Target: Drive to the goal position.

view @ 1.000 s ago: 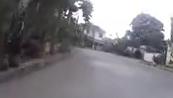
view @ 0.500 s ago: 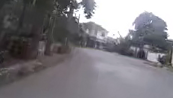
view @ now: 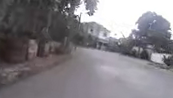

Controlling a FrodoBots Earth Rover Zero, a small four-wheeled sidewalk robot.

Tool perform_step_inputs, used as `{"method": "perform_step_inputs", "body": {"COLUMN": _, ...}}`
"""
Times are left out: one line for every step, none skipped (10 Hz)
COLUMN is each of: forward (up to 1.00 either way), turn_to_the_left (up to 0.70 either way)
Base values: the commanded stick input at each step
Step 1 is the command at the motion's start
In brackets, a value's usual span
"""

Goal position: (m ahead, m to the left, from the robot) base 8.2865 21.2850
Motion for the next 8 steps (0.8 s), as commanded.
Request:
{"method": "perform_step_inputs", "body": {"forward": 1.00, "turn_to_the_left": -0.40}}
{"method": "perform_step_inputs", "body": {"forward": 1.00, "turn_to_the_left": -0.40}}
{"method": "perform_step_inputs", "body": {"forward": 1.00, "turn_to_the_left": -0.29}}
{"method": "perform_step_inputs", "body": {"forward": 1.00, "turn_to_the_left": -0.14}}
{"method": "perform_step_inputs", "body": {"forward": 1.00, "turn_to_the_left": 0.00}}
{"method": "perform_step_inputs", "body": {"forward": 1.00, "turn_to_the_left": 0.00}}
{"method": "perform_step_inputs", "body": {"forward": 1.00, "turn_to_the_left": 0.00}}
{"method": "perform_step_inputs", "body": {"forward": 1.00, "turn_to_the_left": 0.00}}
